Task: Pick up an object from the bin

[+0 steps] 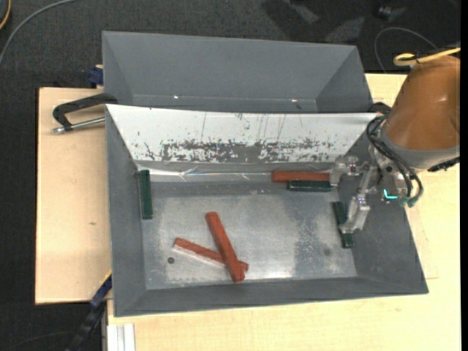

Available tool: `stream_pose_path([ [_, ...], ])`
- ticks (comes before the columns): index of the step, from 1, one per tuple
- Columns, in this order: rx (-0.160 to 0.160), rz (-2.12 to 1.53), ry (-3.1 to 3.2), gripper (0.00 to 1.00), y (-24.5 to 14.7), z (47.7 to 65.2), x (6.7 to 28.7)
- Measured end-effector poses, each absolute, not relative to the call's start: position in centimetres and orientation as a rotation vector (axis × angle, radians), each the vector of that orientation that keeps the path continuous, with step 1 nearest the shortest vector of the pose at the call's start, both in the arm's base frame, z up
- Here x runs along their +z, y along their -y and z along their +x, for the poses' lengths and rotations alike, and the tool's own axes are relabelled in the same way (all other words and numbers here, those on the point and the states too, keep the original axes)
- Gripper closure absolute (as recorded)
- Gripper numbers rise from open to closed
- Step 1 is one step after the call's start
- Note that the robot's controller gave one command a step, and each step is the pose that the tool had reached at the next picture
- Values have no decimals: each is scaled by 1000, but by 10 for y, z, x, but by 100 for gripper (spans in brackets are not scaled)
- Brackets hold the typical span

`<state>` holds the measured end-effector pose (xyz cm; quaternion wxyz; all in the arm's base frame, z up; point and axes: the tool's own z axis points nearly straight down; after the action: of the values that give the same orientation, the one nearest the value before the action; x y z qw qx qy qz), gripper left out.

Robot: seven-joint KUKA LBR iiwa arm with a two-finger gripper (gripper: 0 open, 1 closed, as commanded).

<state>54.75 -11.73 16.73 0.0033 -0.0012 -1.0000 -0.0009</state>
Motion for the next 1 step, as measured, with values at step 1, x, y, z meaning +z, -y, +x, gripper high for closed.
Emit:
stream_pose_path([
  [1, -4, 141, 3130, 0, 153, 517, 72],
])
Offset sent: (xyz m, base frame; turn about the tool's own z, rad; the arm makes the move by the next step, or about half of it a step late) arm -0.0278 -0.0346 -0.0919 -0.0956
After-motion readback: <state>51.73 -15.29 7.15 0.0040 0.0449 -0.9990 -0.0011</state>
